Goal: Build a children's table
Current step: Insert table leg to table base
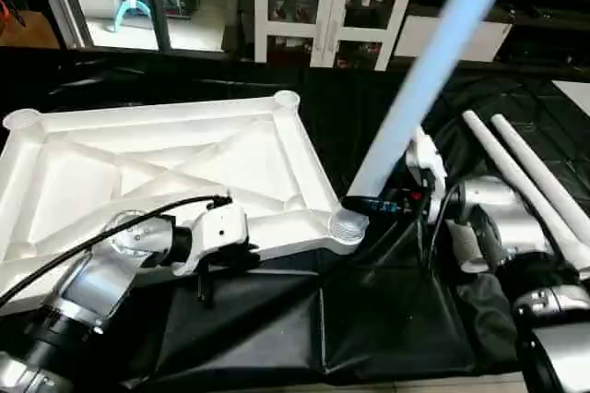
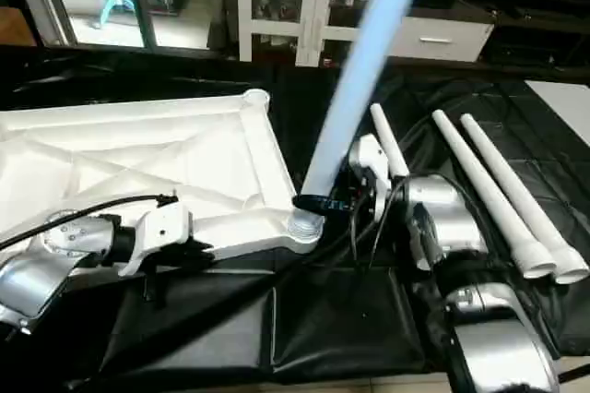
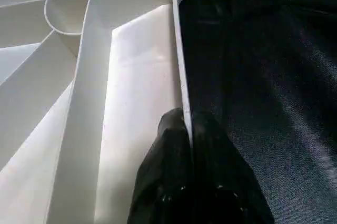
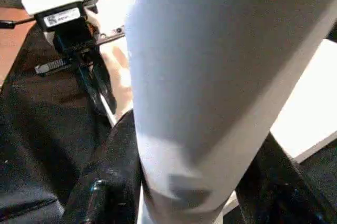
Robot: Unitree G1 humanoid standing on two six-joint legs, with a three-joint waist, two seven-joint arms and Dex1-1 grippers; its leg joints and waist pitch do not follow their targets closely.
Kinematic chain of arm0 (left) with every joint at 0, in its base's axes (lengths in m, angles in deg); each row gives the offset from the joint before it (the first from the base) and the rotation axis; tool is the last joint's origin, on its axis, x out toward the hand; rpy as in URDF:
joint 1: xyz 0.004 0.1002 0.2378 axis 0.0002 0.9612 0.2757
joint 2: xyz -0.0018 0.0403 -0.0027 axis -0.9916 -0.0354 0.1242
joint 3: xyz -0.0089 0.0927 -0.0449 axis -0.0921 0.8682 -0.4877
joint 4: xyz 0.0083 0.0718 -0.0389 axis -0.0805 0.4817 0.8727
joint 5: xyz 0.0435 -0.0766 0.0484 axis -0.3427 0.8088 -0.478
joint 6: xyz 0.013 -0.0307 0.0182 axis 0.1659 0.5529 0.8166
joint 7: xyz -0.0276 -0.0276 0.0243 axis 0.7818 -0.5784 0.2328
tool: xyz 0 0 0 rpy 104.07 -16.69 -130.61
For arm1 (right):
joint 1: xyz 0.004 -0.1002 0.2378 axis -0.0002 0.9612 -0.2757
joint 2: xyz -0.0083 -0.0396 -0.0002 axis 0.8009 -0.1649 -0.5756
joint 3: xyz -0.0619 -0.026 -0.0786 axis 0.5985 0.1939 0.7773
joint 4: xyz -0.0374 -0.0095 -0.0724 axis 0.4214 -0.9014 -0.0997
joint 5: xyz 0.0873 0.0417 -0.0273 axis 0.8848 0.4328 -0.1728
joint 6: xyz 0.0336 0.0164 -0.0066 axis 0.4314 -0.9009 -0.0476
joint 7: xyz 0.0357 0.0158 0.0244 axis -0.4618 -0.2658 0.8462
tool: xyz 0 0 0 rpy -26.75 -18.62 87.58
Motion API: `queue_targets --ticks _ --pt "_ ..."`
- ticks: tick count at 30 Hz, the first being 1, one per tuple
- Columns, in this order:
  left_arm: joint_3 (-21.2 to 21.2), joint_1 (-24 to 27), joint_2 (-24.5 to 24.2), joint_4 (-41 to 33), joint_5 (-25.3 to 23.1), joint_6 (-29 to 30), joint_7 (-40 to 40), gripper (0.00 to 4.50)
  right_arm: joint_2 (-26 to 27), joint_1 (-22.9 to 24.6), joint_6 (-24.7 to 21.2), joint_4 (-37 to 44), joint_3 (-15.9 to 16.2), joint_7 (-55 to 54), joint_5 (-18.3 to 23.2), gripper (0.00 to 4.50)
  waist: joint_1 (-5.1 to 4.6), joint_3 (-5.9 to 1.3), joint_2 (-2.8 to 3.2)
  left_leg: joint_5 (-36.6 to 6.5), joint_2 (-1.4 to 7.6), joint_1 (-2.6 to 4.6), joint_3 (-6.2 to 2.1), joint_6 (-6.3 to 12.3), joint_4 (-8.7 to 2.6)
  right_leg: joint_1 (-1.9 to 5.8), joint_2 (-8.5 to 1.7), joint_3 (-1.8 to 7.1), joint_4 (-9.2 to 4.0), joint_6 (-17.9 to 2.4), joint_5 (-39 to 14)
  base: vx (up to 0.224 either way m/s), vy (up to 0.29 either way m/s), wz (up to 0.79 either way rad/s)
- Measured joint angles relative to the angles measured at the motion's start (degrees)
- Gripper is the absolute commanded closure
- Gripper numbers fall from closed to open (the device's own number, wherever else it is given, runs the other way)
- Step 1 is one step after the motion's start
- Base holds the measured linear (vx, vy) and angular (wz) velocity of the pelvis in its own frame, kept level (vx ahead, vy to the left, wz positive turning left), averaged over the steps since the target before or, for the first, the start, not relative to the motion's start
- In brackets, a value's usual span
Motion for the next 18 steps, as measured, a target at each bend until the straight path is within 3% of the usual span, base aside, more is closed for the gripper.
queue_targets --ticks 2,18 --pt "-0.05 0.07 -0.04 -0.1 0.0 0.05 0.0 4.5 0.01 -0.37 -0.04 -0.37 0.18 0.13 -0.14 2.66 -0.05 -0.09 -0.22 0.0 0.0 0.0 0.0 0.0 -0.02 0.0 0.0 0.0 -0.01 0.04 -0.02 0.0 0.0 0.0" --pt "-0.35 0.66 -0.79 -0.92 -0.07 0.93 0.02 4.5 1.37 -4.04 0.28 -4.45 1.34 0.97 -2.64 2.66 -0.31 -0.13 -0.19 -0.22 0.05 0.12 -0.23 -0.34 -0.11 -0.05 0.25 0.13 -0.04 0.49 -0.3 0.0 0.0 0.0"
